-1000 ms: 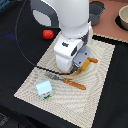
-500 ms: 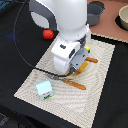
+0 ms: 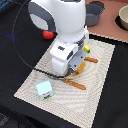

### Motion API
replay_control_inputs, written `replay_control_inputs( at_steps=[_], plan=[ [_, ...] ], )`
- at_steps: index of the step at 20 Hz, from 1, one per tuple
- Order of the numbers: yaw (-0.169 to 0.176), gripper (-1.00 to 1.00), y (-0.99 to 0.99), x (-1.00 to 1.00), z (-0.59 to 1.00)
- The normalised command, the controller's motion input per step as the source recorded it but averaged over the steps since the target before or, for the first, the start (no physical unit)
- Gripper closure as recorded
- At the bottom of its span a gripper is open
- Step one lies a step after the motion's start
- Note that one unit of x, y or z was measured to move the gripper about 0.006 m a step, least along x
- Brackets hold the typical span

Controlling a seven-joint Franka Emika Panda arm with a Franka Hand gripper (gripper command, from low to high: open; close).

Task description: Interact with the objects in diverse but meaningful ways.

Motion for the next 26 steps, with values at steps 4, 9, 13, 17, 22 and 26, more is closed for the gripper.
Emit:
replay_control_inputs(
  at_steps=[4,9,13,17,22,26],
  plan=[
    [-0.081,-1.00,0.03,0.00,0.87],
    [-0.092,-1.00,0.34,0.22,1.00],
    [0.000,-1.00,0.65,0.59,0.73],
    [0.053,-1.00,0.70,0.45,0.27],
    [0.079,-1.00,0.73,0.44,0.05],
    [0.137,-1.00,0.68,0.42,-0.01]
  ],
)
